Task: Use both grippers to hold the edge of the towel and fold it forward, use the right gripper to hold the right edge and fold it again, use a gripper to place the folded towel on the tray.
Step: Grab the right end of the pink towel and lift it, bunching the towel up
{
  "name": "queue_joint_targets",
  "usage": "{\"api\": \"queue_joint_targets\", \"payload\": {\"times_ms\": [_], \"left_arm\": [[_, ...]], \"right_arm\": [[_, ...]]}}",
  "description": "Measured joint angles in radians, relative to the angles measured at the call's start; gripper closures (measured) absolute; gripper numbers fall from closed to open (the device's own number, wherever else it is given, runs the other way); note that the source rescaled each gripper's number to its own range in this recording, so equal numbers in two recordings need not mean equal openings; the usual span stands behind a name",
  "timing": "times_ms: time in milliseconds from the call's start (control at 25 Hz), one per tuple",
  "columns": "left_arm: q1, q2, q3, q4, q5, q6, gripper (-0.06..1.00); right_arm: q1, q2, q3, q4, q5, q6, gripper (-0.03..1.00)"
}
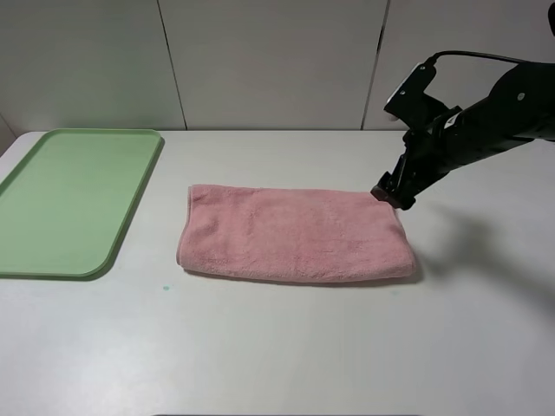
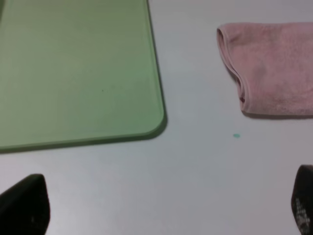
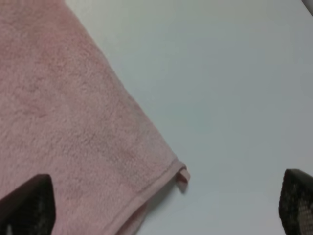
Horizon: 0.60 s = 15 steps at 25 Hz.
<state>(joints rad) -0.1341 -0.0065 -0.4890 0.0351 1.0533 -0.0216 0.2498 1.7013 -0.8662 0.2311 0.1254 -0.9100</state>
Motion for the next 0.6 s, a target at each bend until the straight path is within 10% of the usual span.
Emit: {"api": "queue_joint_targets", "payload": {"times_ms": [600], "left_arm": [[0.001,0.0,0.0,-0.001,0.0,0.003,-0.06]], "right_arm": [[0.0,0.0,0.0,0.001,0.011,0.766,-0.03]]}}
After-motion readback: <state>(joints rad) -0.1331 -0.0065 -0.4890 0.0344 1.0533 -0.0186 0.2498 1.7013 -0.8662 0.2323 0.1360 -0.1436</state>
